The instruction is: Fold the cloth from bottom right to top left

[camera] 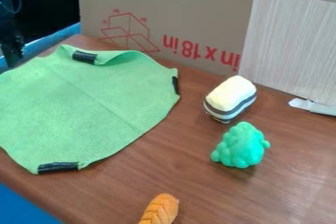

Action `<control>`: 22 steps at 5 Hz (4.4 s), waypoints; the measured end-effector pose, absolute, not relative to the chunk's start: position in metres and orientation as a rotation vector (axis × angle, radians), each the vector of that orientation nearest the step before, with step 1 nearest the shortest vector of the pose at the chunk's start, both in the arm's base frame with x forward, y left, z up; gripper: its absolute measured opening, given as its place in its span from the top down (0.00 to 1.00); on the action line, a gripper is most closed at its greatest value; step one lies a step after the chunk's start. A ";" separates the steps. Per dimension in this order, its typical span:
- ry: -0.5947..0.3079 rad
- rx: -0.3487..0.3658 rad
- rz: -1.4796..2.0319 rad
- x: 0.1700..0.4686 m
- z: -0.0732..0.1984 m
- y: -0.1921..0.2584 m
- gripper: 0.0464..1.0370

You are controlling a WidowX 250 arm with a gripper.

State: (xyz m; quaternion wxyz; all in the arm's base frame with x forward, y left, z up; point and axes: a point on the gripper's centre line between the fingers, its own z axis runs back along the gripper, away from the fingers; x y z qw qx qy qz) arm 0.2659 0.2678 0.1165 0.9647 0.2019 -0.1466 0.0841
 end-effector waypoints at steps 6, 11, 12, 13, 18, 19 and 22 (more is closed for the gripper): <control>-0.267 0.139 -0.409 0.191 0.108 0.151 0.04; -0.191 0.248 -0.685 0.190 0.048 0.082 0.04; -0.170 0.259 -0.690 0.196 0.039 0.077 0.04; -0.159 0.273 -0.679 0.203 0.037 0.081 0.08; -0.170 0.200 -0.655 0.199 0.063 0.096 0.99; -0.205 0.174 -0.583 0.216 0.089 0.114 0.99; -0.199 0.138 -0.398 0.278 0.114 0.165 0.99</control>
